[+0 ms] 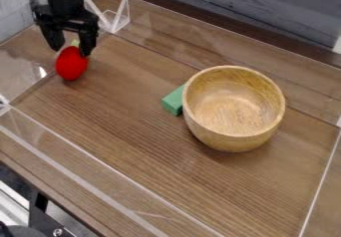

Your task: Move the red object to the right side of the table

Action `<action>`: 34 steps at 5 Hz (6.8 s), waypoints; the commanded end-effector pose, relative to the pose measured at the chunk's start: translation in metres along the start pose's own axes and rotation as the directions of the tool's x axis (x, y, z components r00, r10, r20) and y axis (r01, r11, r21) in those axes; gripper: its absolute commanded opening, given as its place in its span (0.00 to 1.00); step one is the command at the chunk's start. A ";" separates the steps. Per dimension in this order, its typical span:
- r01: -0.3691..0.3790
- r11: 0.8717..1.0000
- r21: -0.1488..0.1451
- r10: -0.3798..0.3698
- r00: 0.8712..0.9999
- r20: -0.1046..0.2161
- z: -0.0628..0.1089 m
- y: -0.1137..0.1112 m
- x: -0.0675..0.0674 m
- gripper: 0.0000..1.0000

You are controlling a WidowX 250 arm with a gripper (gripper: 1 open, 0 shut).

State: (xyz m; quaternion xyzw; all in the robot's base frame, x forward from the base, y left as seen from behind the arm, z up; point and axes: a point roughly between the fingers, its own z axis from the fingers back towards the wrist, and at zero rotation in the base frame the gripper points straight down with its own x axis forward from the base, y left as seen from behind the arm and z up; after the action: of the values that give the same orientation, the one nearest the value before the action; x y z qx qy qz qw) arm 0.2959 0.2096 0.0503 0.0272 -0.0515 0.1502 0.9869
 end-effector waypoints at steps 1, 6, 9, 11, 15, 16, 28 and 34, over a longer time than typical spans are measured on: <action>-0.042 0.999 0.024 0.041 0.998 0.045 0.005 0.000 0.007 1.00; 0.091 0.993 -0.075 -0.084 0.992 0.089 0.076 -0.109 -0.029 0.00; 0.269 0.958 -0.098 -0.265 0.963 0.054 0.060 -0.231 -0.105 0.00; 0.327 0.938 -0.118 -0.327 0.945 0.014 0.041 -0.258 -0.136 0.00; 0.440 0.887 -0.141 -0.443 0.896 0.015 0.058 -0.247 -0.134 0.00; 0.437 0.889 -0.136 -0.439 0.898 0.019 0.062 -0.250 -0.129 0.00; 0.438 0.889 -0.132 -0.417 0.894 0.162 0.118 -0.248 -0.118 1.00; 0.332 0.932 -0.145 -0.315 0.941 0.127 0.100 -0.256 -0.114 1.00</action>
State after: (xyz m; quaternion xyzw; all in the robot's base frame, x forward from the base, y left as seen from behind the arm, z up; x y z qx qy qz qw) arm 0.2503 -0.0760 0.1194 -0.0351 -0.0921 -0.0235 0.9948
